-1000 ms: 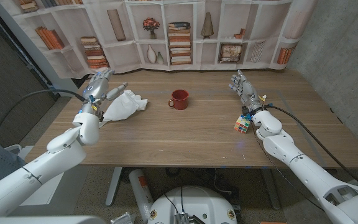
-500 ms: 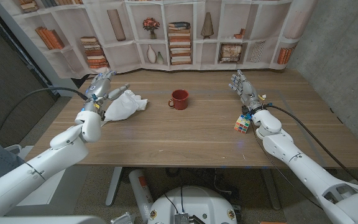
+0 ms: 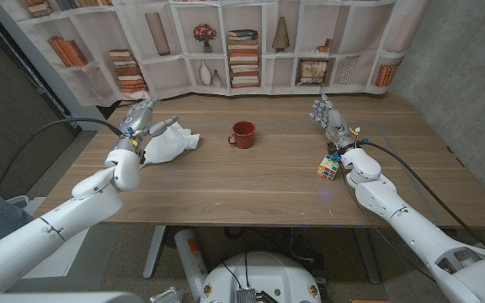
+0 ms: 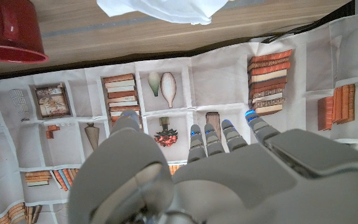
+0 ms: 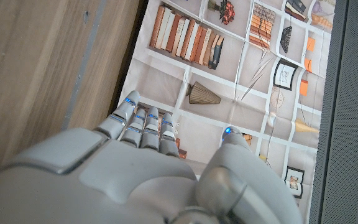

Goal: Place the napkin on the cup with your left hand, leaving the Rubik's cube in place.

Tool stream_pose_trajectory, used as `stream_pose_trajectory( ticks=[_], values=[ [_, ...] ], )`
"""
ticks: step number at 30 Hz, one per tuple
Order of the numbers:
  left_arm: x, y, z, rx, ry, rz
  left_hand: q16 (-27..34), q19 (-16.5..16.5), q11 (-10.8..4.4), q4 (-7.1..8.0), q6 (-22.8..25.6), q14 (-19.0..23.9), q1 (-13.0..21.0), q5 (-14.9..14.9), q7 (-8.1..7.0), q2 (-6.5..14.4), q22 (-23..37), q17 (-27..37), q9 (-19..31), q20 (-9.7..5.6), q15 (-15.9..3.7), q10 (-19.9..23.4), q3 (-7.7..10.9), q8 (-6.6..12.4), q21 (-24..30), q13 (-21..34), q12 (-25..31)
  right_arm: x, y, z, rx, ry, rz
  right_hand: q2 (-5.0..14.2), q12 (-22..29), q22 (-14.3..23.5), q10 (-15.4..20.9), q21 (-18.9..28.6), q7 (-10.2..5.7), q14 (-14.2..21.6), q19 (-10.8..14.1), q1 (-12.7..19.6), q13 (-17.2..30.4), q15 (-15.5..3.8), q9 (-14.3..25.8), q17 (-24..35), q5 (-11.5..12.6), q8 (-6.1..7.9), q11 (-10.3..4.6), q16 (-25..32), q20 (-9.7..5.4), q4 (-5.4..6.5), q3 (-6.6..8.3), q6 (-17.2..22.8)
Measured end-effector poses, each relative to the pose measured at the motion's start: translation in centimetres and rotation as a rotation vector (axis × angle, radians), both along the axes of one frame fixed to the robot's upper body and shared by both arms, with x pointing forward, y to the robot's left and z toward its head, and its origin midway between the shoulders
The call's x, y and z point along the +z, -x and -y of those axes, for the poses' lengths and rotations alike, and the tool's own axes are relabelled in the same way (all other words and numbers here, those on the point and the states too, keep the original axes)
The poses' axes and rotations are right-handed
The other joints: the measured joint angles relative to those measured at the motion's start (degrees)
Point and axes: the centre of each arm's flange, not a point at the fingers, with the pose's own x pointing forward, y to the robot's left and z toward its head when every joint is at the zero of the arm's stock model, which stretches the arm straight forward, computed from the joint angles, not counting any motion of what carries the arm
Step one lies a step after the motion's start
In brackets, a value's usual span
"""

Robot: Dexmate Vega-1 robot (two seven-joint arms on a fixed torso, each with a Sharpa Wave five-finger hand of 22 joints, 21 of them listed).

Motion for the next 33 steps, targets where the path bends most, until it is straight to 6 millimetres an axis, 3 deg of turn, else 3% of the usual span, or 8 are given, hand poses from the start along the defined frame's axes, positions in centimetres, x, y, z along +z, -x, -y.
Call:
stream_pose_trajectory(
  ticks=[4, 8, 17, 33],
  values=[
    [-0.1, -0.1, 0.0, 0.001, 0.004, -0.007, 0.0, 0.9, 0.00, -0.29, 0.0, 0.3, 0.5, 0.0, 0.00, -0.5, 0.2, 0.0, 0.0, 1.90, 0.26, 0.0, -0.29, 0.00, 0.2, 0.0, 0.0, 0.0, 0.0, 0.0, 0.001, 0.000, 0.000, 0.00, 0.0, 0.0, 0.0, 0.0, 0.00, 0.1, 0.1, 0.0, 0.0, 0.12, 0.0, 0.0, 0.0, 0.00, 0.00, 0.0, 0.10, 0.00, 0.00, 0.0],
    [-0.1, -0.2, 0.1, 0.001, 0.008, -0.014, 0.2, 1.6, 0.31, -0.45, -0.3, 0.3, 0.8, 0.2, 0.32, -0.8, 0.2, 0.0, 0.0, 2.75, 0.35, -0.3, -0.41, 0.00, 0.2, 0.0, 0.0, 0.0, -0.1, 0.0, 0.002, -0.003, 0.000, 0.00, 0.0, 0.0, 0.0, -0.2, 0.00, 0.3, 0.1, 0.0, 0.0, 0.31, 0.0, 0.0, -0.3, 0.00, 0.00, 0.0, 0.10, 0.00, 0.00, 0.0],
    [0.1, -0.5, 0.3, 0.007, 0.011, -0.031, 0.2, 2.2, 0.32, -0.87, -0.3, 0.3, 1.2, 0.2, 0.32, -1.2, 0.2, 0.0, 0.0, 4.04, 0.92, -0.3, -0.53, 0.01, 0.7, 0.0, 0.0, -0.1, -0.2, 0.0, 0.004, -0.008, -0.001, 0.00, 0.0, 0.0, 0.0, -0.4, 0.00, 0.3, 0.1, 0.0, 0.0, 0.31, 0.0, 0.0, -0.3, 0.00, 0.00, 0.0, 0.10, -0.24, -0.24, 0.0],
    [0.1, -1.2, 0.6, 0.026, 0.017, -0.082, 0.2, 3.0, 0.94, -1.33, -0.8, 0.6, 1.4, 0.2, 0.42, -2.1, 0.2, 0.3, 0.0, 4.82, 1.76, -0.9, -1.01, -0.19, 0.7, 0.0, 0.0, -0.2, -0.2, 0.2, 0.003, -0.014, 0.003, 0.00, 0.0, 0.0, 0.0, -0.4, 0.00, 0.3, 0.3, 0.0, 0.0, 0.31, 0.0, 0.0, -0.2, 0.00, 0.00, 0.0, -0.12, -0.24, -0.24, 0.0]
  ],
)
